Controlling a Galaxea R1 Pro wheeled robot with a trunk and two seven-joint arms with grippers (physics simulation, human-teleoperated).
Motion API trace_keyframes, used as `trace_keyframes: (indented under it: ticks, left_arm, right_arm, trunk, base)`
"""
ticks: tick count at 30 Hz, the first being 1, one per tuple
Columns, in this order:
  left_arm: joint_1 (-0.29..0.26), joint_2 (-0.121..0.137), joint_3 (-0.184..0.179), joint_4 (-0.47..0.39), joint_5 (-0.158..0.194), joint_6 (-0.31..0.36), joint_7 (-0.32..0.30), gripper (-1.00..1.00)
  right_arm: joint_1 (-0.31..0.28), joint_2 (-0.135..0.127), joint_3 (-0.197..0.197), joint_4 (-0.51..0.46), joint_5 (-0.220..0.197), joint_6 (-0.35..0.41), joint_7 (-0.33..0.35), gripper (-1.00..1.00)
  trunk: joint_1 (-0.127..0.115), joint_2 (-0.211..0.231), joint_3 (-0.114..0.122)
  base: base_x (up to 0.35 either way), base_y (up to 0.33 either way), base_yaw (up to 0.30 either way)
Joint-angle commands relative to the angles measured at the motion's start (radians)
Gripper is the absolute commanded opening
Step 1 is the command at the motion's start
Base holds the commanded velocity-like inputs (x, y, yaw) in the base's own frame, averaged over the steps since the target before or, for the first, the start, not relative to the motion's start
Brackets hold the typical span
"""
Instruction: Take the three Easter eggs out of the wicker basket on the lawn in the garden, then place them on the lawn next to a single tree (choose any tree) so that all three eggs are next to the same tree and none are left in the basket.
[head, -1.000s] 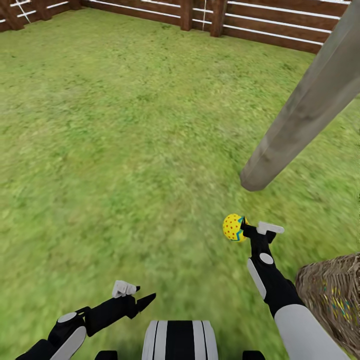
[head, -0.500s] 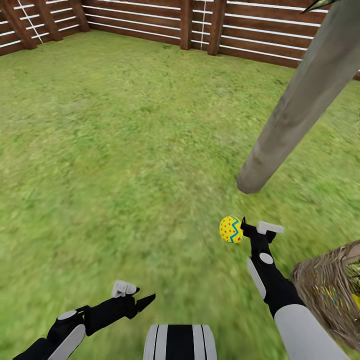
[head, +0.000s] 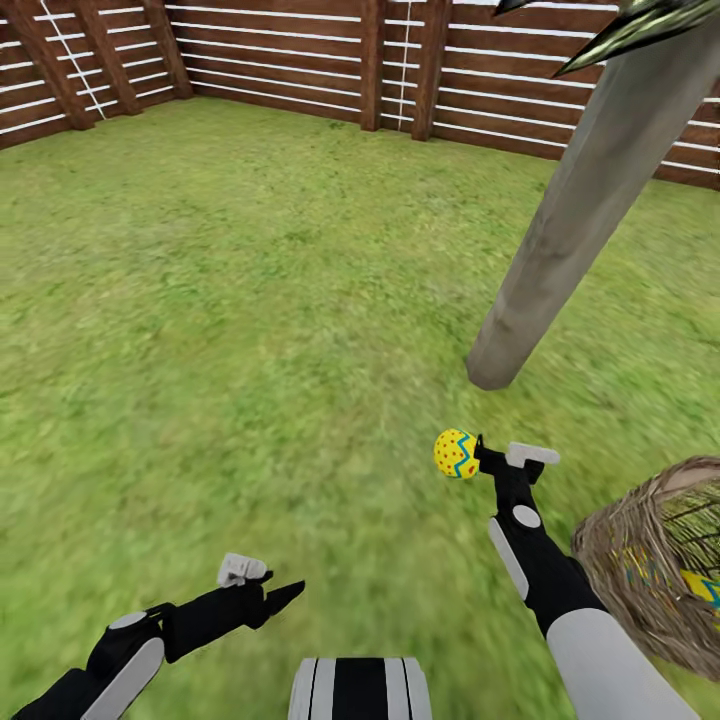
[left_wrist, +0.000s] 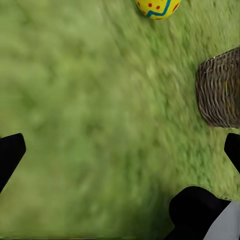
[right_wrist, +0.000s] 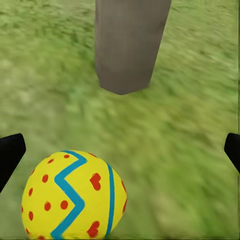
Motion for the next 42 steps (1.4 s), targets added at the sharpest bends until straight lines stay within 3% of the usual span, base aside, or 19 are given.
trace_keyframes:
  ticks: [1, 16, 21, 25, 39, 42]
  left_arm:
    - [-0.001, 0.0, -0.001, 0.0, 0.01, 0.007, 0.002, 1.0]
    - [-0.012, -0.001, -0.001, 0.0, 0.01, 0.014, 0.002, 1.0]
    - [-0.012, -0.001, -0.001, 0.0, 0.009, 0.015, 0.002, 1.0]
    - [-0.013, -0.001, -0.001, 0.0, 0.009, 0.015, 0.002, 1.0]
    - [-0.013, 0.001, 0.004, 0.002, 0.01, 0.013, 0.005, 1.0]
    - [-0.013, 0.001, 0.005, 0.003, 0.01, 0.012, 0.008, 1.0]
  right_arm:
    - [0.0, -0.001, 0.002, 0.001, -0.008, 0.0, -0.003, 1.0]
    - [0.0, -0.002, 0.035, 0.001, -0.008, 0.039, -0.003, 1.0]
    - [0.0, -0.005, 0.08, 0.001, -0.009, 0.082, -0.003, 1.0]
    - [0.0, -0.004, 0.091, 0.001, -0.01, 0.093, 0.0, 1.0]
    - [0.0, -0.003, 0.186, 0.002, -0.016, 0.134, 0.025, 1.0]
    - [0.0, -0.007, 0.187, 0.002, -0.015, 0.177, 0.082, 1.0]
  trunk:
    - [-0.001, 0.0, 0.003]
    - [-0.008, 0.004, 0.061]
    - [-0.01, 0.005, 0.081]
    - [-0.026, 0.033, 0.093]
    - [-0.079, 0.131, 0.137]
    - [-0.091, 0.152, 0.147]
  base:
    - [-0.315, 0.0, 0.0]
    - [-0.338, -0.066, 0.0]
    - [-0.339, -0.141, 0.0]
    - [-0.289, -0.129, 0.0]
    - [-0.016, -0.008, 0.0]
    - [0.0, 0.0, 0.0]
